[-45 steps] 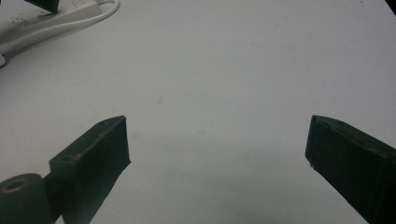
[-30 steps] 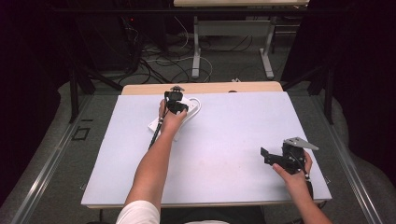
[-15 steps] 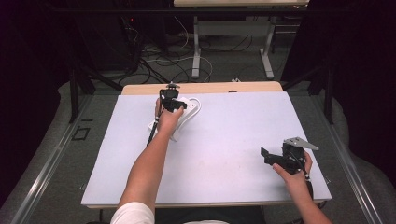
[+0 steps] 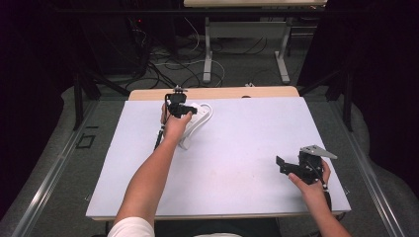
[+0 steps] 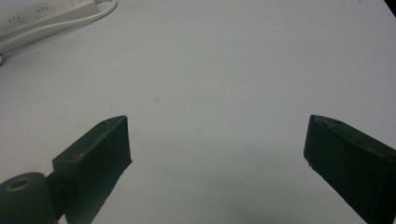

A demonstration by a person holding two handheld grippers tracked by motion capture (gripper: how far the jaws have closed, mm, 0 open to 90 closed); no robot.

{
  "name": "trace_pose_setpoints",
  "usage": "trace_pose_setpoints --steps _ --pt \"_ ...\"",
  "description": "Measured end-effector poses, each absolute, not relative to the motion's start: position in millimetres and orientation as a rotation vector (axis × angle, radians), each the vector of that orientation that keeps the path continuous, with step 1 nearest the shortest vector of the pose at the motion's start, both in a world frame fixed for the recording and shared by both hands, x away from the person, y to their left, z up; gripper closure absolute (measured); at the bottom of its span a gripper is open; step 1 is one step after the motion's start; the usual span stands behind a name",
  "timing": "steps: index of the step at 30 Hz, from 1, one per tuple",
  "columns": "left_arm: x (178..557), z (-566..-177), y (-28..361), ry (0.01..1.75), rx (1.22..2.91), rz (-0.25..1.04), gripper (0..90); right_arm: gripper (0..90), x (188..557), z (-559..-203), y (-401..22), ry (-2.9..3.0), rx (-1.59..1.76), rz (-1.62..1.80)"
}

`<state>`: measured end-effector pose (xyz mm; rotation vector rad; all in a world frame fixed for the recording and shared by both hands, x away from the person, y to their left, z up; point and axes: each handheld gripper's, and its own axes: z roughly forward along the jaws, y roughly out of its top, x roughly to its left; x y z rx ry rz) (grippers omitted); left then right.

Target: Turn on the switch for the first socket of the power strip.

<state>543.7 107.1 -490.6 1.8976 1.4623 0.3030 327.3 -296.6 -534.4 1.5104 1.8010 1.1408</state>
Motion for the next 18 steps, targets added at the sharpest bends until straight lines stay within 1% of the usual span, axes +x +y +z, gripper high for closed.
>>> trace_pose_setpoints --steps 5,18 --pt "538.9 -485.2 112.6 1.447 1.894 0.306 60.3 6.7 327.4 -534.6 -296.3 1.800 1.512 1.139" --pt "521.4 -473.5 120.3 1.394 1.890 0.242 57.8 6.9 327.2 -534.7 -295.3 1.797 1.522 1.136"
